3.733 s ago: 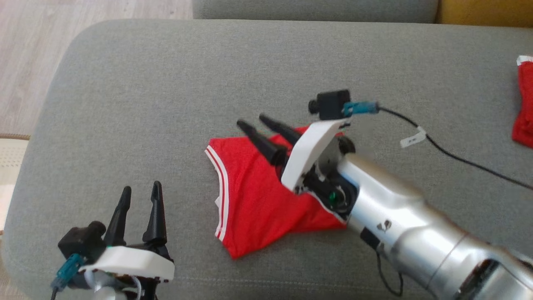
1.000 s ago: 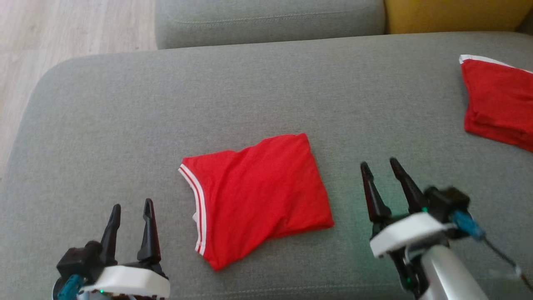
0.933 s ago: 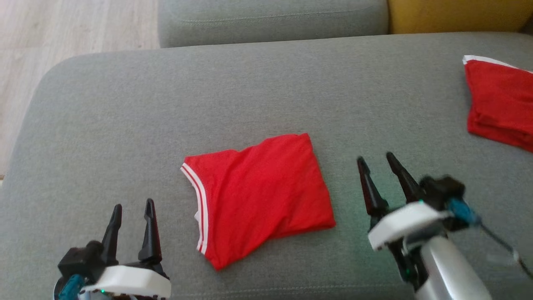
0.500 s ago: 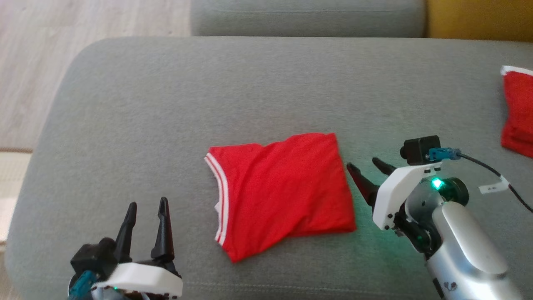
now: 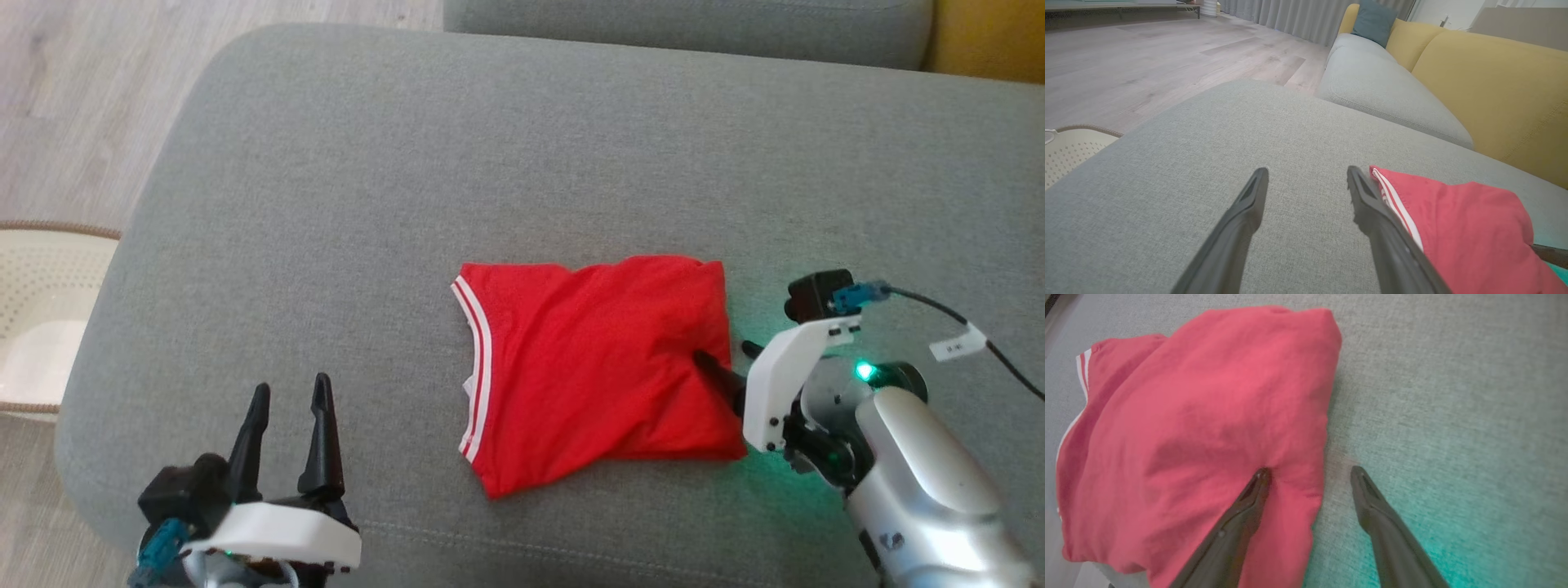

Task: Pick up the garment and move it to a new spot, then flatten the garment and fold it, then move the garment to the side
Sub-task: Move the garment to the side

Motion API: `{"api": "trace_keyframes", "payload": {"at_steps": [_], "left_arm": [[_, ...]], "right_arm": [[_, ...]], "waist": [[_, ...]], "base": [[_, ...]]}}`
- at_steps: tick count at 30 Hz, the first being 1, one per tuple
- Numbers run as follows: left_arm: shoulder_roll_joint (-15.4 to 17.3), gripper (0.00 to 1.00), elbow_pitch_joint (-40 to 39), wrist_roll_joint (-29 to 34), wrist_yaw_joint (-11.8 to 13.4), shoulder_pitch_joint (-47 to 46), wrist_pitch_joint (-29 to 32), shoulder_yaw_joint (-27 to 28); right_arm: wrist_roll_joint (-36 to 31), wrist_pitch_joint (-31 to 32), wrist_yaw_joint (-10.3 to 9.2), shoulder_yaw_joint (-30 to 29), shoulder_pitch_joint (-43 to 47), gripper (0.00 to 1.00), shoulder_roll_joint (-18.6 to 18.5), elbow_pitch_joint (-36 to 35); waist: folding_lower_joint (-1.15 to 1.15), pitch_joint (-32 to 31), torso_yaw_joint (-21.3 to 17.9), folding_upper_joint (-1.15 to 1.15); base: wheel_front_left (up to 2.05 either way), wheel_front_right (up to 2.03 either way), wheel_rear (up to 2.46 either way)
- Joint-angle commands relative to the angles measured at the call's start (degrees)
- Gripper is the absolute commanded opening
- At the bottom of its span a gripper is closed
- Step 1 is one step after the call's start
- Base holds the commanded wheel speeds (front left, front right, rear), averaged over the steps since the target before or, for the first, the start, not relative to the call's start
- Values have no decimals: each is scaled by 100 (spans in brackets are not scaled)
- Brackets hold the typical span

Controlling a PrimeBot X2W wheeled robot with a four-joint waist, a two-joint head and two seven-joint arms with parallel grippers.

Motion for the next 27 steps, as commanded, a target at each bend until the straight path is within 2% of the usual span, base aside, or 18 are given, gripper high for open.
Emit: {"api": "trace_keyframes", "payload": {"at_steps": [1,4,5,6,8,9,19,27], "left_arm": [[-13,100,-161,-26,-6,-243,-71,139],[-13,100,-158,-35,9,-269,-71,125],[-13,100,-156,-37,17,-276,-71,125],[-13,100,-154,-37,26,-281,-71,125],[-13,100,-155,-34,40,-289,-71,129],[-13,100,-159,-31,46,-290,-71,136],[-14,100,-280,29,34,-252,-71,110],[-14,100,-314,124,-15,-360,-71,24]], "right_arm": [[48,33,39,139,-219,100,25,-123],[158,133,39,311,-300,100,51,-36],[196,141,39,363,-323,82,56,-21],[229,138,39,409,-346,55,56,-7],[280,114,39,490,-393,33,46,17],[297,93,39,531,-416,0,39,27],[332,-277,39,557,-825,0,-262,-138],[226,-182,39,188,-1138,0,-737,-543]], "waist": [[0,21,20,0],[0,46,36,0],[0,50,34,0],[0,53,29,0],[0,59,10,0],[0,59,-9,0],[0,97,-454,0],[0,242,-1141,0]], "base": [[0,0,0],[0,0,0],[0,0,0],[0,0,0],[0,0,0],[0,0,0],[0,0,0],[0,0,0]]}}
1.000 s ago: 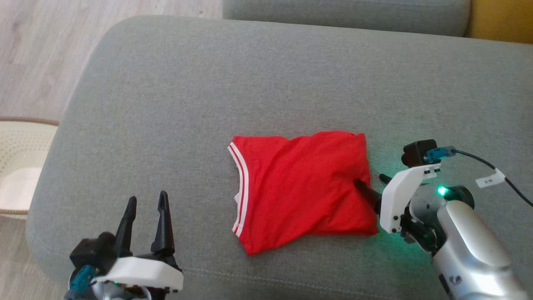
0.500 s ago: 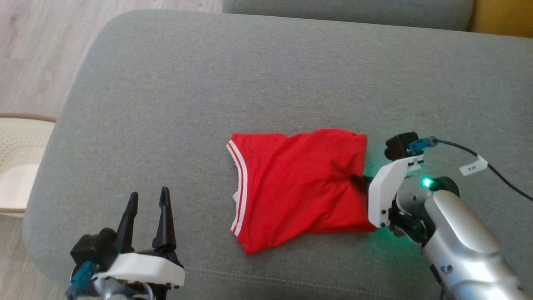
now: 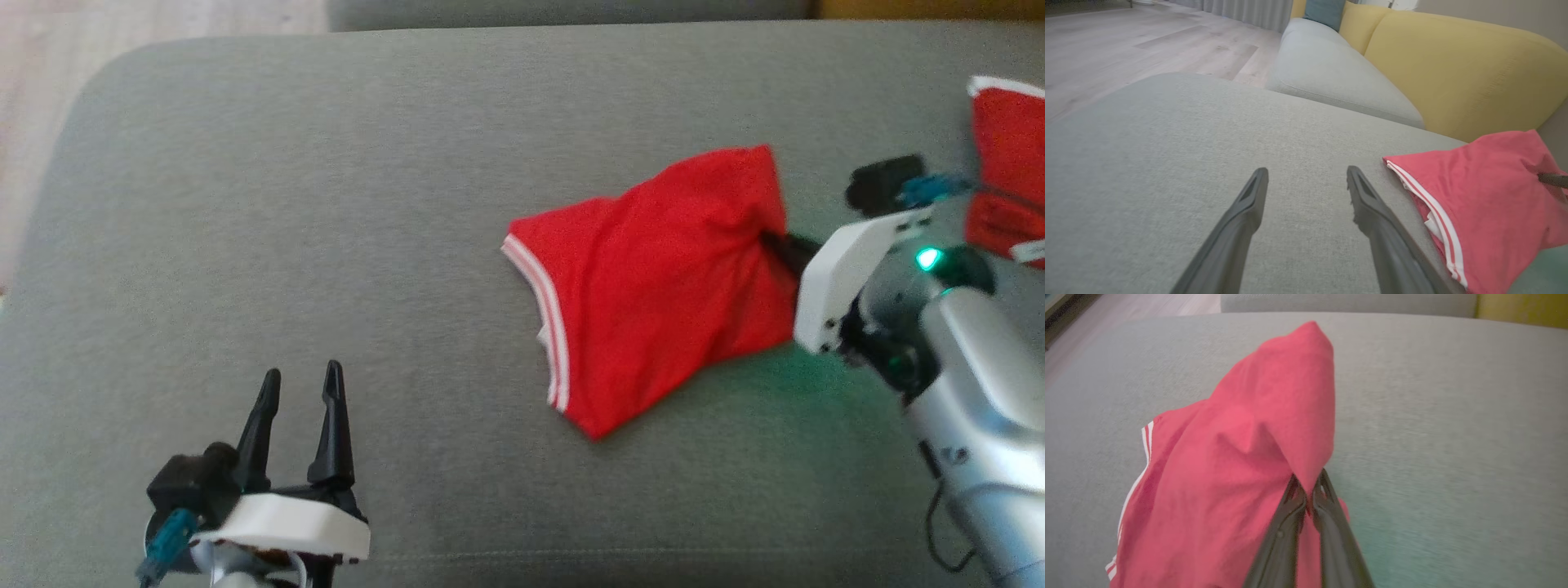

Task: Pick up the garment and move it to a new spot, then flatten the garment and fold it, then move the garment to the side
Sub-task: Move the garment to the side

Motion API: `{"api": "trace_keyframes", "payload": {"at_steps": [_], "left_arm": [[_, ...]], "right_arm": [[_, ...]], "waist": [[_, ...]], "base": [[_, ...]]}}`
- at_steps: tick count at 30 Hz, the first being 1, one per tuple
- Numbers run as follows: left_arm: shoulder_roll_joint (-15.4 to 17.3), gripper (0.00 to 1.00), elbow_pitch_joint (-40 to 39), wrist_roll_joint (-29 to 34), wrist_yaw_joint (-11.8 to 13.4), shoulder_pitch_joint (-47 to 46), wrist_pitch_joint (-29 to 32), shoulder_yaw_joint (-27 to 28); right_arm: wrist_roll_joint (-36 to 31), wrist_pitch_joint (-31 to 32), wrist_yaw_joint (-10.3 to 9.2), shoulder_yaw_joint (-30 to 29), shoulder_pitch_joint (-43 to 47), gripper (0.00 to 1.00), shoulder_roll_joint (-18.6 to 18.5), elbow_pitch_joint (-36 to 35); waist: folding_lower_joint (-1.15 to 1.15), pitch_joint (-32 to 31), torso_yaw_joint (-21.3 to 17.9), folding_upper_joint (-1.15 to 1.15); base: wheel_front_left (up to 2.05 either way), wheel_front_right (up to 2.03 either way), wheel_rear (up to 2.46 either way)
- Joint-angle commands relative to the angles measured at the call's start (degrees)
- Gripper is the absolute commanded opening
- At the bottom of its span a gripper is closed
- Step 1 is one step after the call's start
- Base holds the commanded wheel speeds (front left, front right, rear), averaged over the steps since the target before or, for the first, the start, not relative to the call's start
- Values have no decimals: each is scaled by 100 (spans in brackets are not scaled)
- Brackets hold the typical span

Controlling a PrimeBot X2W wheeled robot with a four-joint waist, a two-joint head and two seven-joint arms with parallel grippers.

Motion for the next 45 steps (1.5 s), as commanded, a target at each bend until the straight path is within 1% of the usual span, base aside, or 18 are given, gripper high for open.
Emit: {"api": "trace_keyframes", "payload": {"at_steps": [1,7,13,17,21,25,31,35,38,41,45], "left_arm": [[-14,100,-191,59,-36,-305,-70,160],[-14,100,-163,173,-153,-501,-70,212],[-14,100,-178,362,-220,-712,-70,221],[-13,100,-166,498,-298,-866,-70,278],[-13,100,-153,579,-342,-953,-70,291],[-13,100,-123,640,-395,-1034,-70,312],[-13,100,-68,660,-444,-1080,-70,377],[-13,100,-68,635,-440,-1085,-70,399],[-13,100,-62,611,-441,-1108,-70,371],[-13,100,-55,581,-423,-1132,-70,318],[-13,100,-38,540,-398,-1140,-70,274]], "right_arm": [[-59,3,37,-61,-230,0,-104,-262],[-187,117,37,-505,-406,0,-210,-620],[-324,167,37,-794,-485,0,-149,-919],[-410,157,37,-841,-563,0,-23,-1042],[-458,132,37,-848,-634,0,69,-1078],[-531,88,37,-861,-732,0,151,-1049],[-687,-56,37,-920,-1048,0,262,-852],[-879,-182,37,-1053,-1462,0,394,-540],[-1117,-276,37,-1241,-1859,0,467,-175],[-1444,-365,37,-1446,-2254,0,415,232],[-1879,-474,37,-1677,-2671,0,186,757]], "waist": [[0,102,-295,0],[0,318,-1018,0],[0,582,-1671,0],[0,746,-1980,0],[0,842,-2100,0],[0,927,-2125,0],[0,961,-1978,0],[0,968,-1859,0],[0,985,-1749,0],[0,1010,-1620,0],[0,1044,-1440,0]], "base": [[0,0,0],[0,0,0],[0,0,0],[0,0,0],[0,0,0],[0,0,0],[0,0,0],[0,0,0],[0,0,0],[0,0,0],[0,0,0]]}}
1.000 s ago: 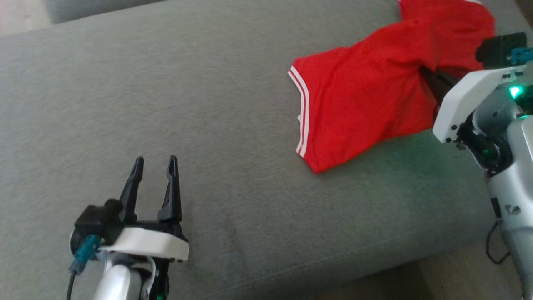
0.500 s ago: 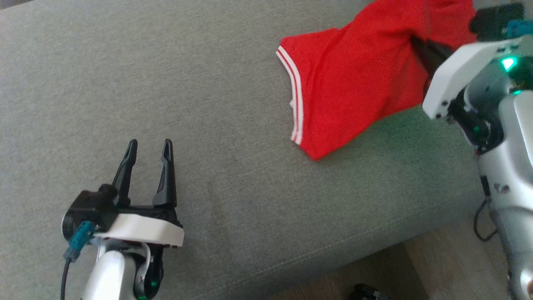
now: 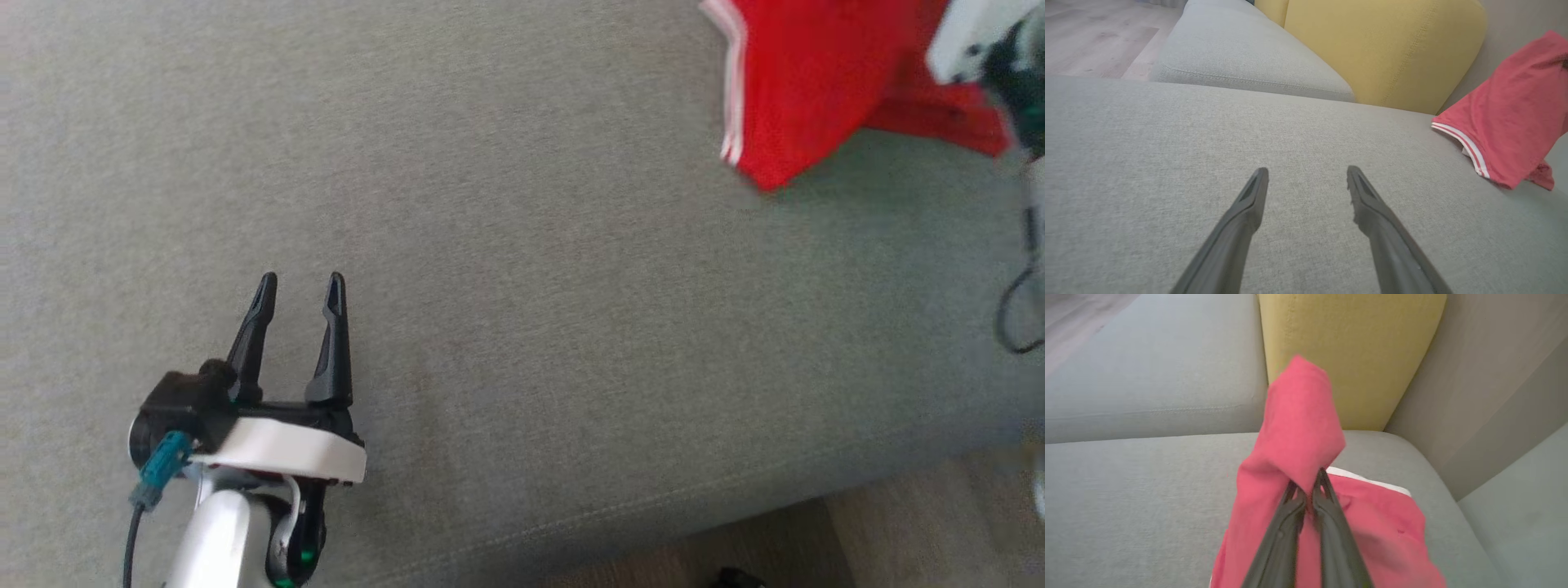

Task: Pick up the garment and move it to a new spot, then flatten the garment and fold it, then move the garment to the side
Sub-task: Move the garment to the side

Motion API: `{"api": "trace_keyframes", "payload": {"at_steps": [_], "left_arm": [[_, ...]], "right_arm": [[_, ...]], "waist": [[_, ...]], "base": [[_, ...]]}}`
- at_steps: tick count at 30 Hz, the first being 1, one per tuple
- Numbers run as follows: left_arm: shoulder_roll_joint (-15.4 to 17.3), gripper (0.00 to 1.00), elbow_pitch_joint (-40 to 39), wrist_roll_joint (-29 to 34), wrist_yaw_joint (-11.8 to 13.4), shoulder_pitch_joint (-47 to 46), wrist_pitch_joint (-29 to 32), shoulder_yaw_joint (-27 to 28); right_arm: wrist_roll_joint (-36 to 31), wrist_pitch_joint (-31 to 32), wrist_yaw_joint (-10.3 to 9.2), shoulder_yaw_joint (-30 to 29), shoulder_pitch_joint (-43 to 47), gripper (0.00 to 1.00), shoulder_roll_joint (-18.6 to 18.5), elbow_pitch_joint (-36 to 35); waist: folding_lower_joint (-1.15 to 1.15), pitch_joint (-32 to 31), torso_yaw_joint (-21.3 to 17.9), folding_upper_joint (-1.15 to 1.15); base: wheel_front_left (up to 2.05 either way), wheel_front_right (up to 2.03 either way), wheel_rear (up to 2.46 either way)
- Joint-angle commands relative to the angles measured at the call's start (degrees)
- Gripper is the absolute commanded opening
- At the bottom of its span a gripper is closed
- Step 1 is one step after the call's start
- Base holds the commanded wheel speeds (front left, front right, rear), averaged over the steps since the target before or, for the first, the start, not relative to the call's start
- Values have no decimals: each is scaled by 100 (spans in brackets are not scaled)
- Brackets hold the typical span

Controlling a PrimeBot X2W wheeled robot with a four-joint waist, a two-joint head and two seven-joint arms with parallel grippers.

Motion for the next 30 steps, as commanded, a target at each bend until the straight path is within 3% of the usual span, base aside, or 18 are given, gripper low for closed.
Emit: {"api": "trace_keyframes", "payload": {"at_steps": [1,14,30], "left_arm": [[2,100,-149,-40,43,-191,-70,128],[2,100,-177,-50,38,-187,-70,66],[2,100,-157,-101,45,-184,-70,-13]], "right_arm": [[-129,-63,37,6,-226,0,-127,-113],[-1080,-289,37,233,-702,0,-1073,819],[-1554,-89,37,806,-899,0,-1515,889]], "waist": [[0,26,86,0],[0,202,382,0],[0,286,427,0]], "base": [[0,0,0],[0,0,0],[0,0,0]]}}
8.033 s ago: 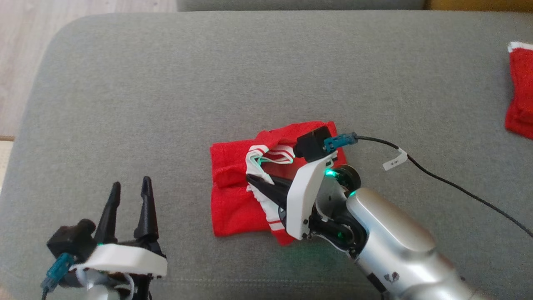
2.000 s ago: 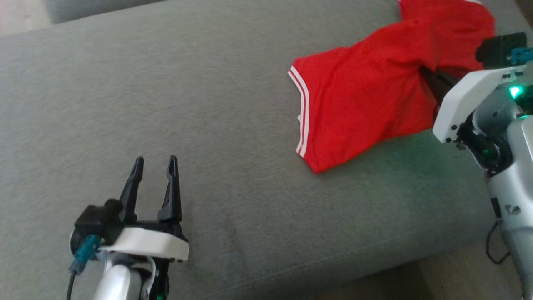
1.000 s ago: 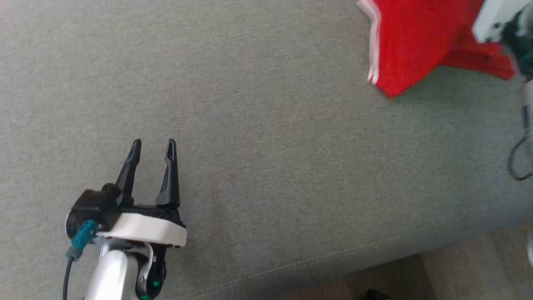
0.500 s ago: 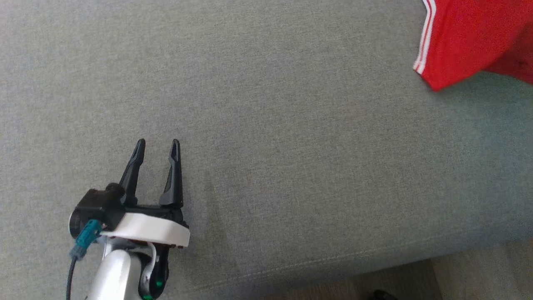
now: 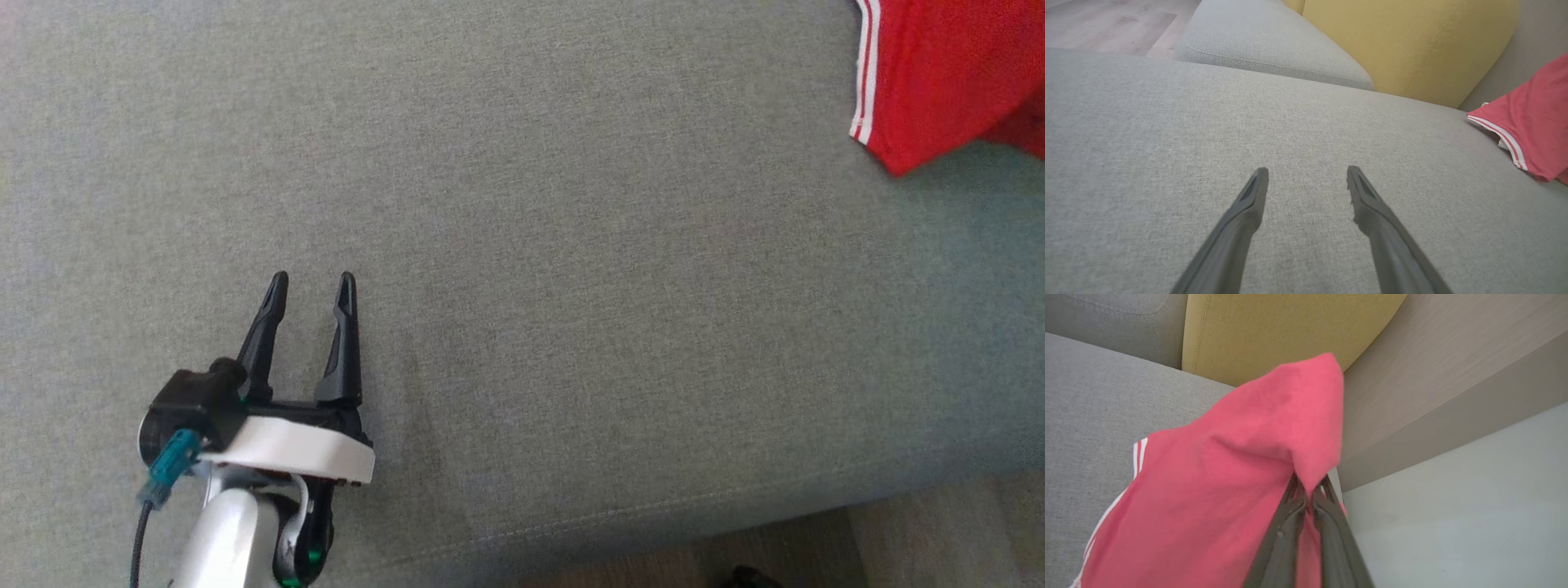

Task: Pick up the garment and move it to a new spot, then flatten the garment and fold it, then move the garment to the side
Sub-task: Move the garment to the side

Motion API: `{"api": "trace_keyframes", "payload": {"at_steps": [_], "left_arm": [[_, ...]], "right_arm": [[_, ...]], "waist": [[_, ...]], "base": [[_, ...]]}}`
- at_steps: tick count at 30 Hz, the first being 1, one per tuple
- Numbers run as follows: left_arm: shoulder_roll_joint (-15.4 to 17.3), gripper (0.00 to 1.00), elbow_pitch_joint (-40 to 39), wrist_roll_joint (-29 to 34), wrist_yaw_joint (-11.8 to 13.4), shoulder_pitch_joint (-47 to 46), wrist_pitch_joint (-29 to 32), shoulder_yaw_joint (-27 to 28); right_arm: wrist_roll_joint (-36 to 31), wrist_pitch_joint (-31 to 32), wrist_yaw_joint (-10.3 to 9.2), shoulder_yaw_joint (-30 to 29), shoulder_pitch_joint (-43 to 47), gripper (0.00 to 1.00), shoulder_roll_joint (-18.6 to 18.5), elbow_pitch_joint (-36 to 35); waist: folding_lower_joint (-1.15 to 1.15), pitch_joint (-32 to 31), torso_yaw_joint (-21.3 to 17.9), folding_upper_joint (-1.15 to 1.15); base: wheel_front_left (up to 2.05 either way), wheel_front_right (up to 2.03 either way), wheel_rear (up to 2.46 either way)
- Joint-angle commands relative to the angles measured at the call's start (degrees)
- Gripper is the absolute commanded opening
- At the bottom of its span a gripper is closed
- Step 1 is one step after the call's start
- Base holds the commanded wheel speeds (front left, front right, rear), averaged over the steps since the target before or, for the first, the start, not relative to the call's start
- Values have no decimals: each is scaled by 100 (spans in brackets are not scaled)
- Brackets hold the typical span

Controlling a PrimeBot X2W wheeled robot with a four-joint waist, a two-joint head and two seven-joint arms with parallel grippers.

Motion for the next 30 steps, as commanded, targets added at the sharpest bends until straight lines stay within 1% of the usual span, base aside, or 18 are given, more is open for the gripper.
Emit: {"api": "trace_keyframes", "payload": {"at_steps": [1,2,3,4,5,6,7,12,21,24,30], "left_arm": [[4,100,-155,-46,5,-169,-70,122],[4,100,-154,-51,4,-176,-70,116],[4,100,-153,-53,0,-185,-70,114],[4,100,-149,-53,-5,-195,-70,115],[4,100,-143,-53,-11,-204,-70,117],[4,100,-136,-53,-16,-213,-70,117],[4,100,-130,-54,-21,-222,-70,118],[4,100,-104,-74,-28,-254,-70,101],[4,100,-79,-101,-20,-281,-70,102],[4,100,-65,-98,-21,-288,-70,109],[4,100,-22,-77,-22,-255,-70,169]], "right_arm": [[-98,-8,37,4,-135,0,-124,-177],[-162,-10,37,-9,-116,9,-129,-170],[-214,-13,37,-34,-98,25,-123,-162],[-266,-11,37,-62,-80,39,-106,-158],[-327,9,37,-90,-61,47,-82,-159],[-396,32,37,-124,-45,85,-68,-163],[-461,55,37,-158,-28,100,-53,-168],[-771,162,37,-313,62,100,-1,-203],[-1013,128,37,-610,187,100,116,-308],[-1004,-40,37,-721,188,100,157,-312],[-991,-535,37,-1125,316,100,447,-393]], "waist": [[0,15,10,0],[0,28,15,0],[0,47,22,0],[0,67,28,0],[0,80,33,0],[0,95,42,0],[0,109,50,0],[0,152,105,0],[0,152,177,0],[0,133,189,0],[0,-52,192,0]], "base": [[0,0,0],[0,0,0],[0,0,0],[0,0,0],[0,0,0],[0,0,0],[0,0,0],[0,0,0],[0,0,0],[0,0,0],[0,0,0]]}}
